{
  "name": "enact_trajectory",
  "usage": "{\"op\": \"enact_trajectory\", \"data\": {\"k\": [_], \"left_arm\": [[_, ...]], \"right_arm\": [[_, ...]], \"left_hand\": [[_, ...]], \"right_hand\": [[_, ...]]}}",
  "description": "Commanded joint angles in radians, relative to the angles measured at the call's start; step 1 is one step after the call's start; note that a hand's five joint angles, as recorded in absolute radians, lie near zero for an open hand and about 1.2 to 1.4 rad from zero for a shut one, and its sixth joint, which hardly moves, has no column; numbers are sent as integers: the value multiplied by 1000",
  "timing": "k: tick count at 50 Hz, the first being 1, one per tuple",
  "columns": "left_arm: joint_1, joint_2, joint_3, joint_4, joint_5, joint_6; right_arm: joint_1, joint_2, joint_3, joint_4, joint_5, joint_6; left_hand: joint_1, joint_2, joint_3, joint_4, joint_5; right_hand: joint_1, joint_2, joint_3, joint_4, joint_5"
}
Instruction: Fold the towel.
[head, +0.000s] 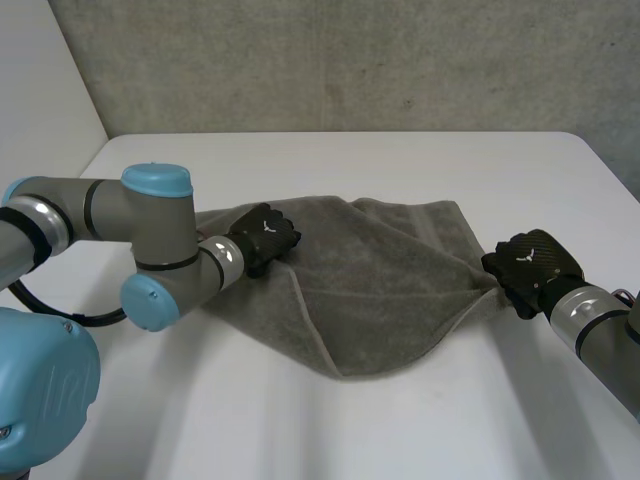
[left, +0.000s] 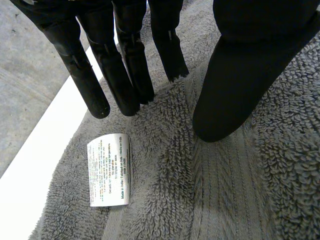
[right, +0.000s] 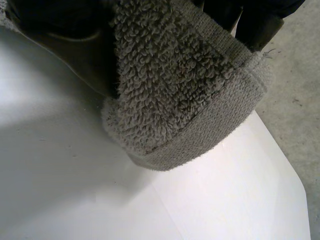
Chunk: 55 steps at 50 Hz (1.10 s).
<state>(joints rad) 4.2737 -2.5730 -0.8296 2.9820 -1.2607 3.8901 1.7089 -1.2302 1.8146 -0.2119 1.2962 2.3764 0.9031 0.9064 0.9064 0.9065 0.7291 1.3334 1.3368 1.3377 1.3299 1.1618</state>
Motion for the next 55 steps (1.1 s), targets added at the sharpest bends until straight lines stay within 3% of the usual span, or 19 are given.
{"op": "enact_trajectory", "data": {"k": [1, 3, 16, 19, 21, 22, 23, 31, 40, 45, 50, 52, 53, 55], "left_arm": [[0, 2, -5, 2, 0, 0], [-3, 4, -9, 2, -12, 0], [-8, 2, -10, 0, -28, 20], [-9, 2, -13, -2, -26, 26], [-11, 2, -14, -3, -26, 28], [-11, 2, -14, -3, -26, 28], [-12, 4, -16, -5, -28, 28], [-14, 96, -68, 25, -82, 25], [-3, 333, -266, 100, -102, 12], [61, 548, -480, 158, -170, -29], [97, 666, -603, 207, -195, -98], [148, 817, -759, 256, -201, -199], [149, 818, -760, 256, -201, -199], [198, 927, -877, 271, -200, -262]], "right_arm": [[0, 0, 2, 0, 0, 0], [0, 0, 2, 0, 0, 0], [0, 0, 2, 0, -2, 0], [0, 0, 2, -1, 0, 0], [0, 0, 2, -1, -2, 0], [0, 0, 2, -1, -2, 0], [-2, 0, 2, -1, 0, 1], [-6, -12, -5, -6, 0, 4], [-23, -97, -24, 9, 3, 26], [-32, -166, -57, 34, -6, 98], [-83, -227, -112, 158, -89, 145], [-120, -236, -159, 305, -162, 139], [-120, -236, -159, 305, -163, 139], [-150, -230, -211, 476, -233, 121]], "left_hand": [[-41, -44, -44, -44, -41], [-263, -267, -267, -267, -264], [-205, -208, -208, -209, -206], [-20, -23, -23, -24, -21], [287, 283, 283, 283, 286], [288, 285, 285, 285, 288], [489, 485, 485, 485, 488], [493, 490, 490, 490, 493], [493, 490, 490, 490, 493], [493, 490, 490, 490, 493], [493, 490, 490, 490, 493], [493, 490, 490, 490, 493], [493, 490, 490, 490, 493], [493, 490, 490, 490, 493]], "right_hand": [[63, 59, 59, 66, 60], [63, 59, 59, 66, 60], [63, 59, 59, 66, 60], [63, 59, 59, 66, 60], [63, 59, 59, 66, 60], [63, 59, 59, 66, 60], [63, 59, 59, 66, 60], [63, 59, 59, 66, 60], [63, 59, 59, 66, 60], [63, 59, 59, 66, 60], [63, 59, 59, 66, 60], [63, 59, 59, 66, 60], [63, 59, 59, 66, 60], [63, 59, 59, 66, 60]]}}
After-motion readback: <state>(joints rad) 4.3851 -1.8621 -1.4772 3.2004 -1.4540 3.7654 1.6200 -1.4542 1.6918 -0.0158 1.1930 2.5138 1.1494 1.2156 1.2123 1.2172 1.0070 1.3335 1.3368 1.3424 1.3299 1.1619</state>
